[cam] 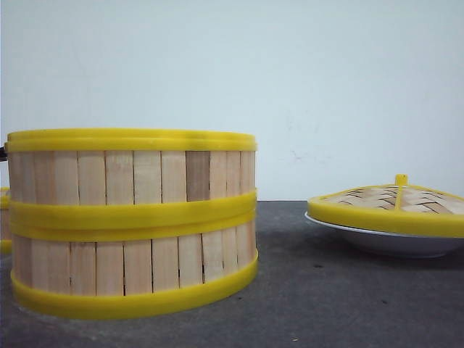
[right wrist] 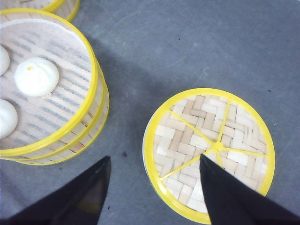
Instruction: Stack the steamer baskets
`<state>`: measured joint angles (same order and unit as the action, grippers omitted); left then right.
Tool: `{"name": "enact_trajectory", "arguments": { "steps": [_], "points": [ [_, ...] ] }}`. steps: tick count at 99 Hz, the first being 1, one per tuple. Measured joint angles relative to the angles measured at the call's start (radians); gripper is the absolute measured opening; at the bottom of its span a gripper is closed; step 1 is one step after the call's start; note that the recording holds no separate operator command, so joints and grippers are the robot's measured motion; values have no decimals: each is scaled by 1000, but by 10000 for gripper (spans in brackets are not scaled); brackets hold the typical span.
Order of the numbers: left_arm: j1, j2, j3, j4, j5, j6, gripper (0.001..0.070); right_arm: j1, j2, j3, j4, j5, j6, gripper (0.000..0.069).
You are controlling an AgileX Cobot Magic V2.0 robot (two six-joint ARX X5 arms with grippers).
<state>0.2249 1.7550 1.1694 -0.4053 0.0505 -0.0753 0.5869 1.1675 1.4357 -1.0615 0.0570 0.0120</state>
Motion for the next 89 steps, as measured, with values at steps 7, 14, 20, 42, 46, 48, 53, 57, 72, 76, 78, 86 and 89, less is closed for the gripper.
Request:
{"name": "enact_trajectory", "arguments": {
  "steps": [7, 14, 20, 42, 46, 48, 53, 57, 72, 76, 78, 86, 89],
  "points": [
    [2, 0, 0, 6, -2, -6, 45, 0, 0, 0, 0, 0, 2, 367],
    [2, 0, 0, 7, -3, -6, 31, 0, 0, 0, 0, 0, 3, 367],
    [2, 0, 0, 8, -3, -7, 30, 0, 0, 0, 0, 0, 3, 367],
    [7, 10, 47, -46, 6, -11, 29, 0, 0, 0, 0, 0, 3, 367],
    [10, 13, 75, -71, 11, -11, 29, 0, 0, 0, 0, 5, 3, 367],
    [11, 14, 89, -82, 16, -10, 29, 0, 0, 0, 0, 10, 3, 367],
    [13, 14, 129, -116, 21, 5, 28, 0, 0, 0, -2, 24, 3, 367],
    [15, 13, 166, -149, 20, 15, 28, 0, 0, 0, -6, 36, 3, 367],
    [24, 13, 320, -290, 75, 40, 28, -22, -2, 0, -21, 68, 4, 367],
    [24, 13, 362, -326, 85, 48, 28, -34, -4, 0, -23, 68, 4, 367],
    [24, 13, 382, -341, 88, 51, 28, -43, -6, -1, -23, 68, 4, 367],
    [18, 12, 455, -396, 90, 64, 28, -82, -23, -11, -22, 67, 4, 367],
    [14, 11, 479, -414, 90, 69, 28, -99, -32, -19, -22, 66, 4, 367]
  ]
}}
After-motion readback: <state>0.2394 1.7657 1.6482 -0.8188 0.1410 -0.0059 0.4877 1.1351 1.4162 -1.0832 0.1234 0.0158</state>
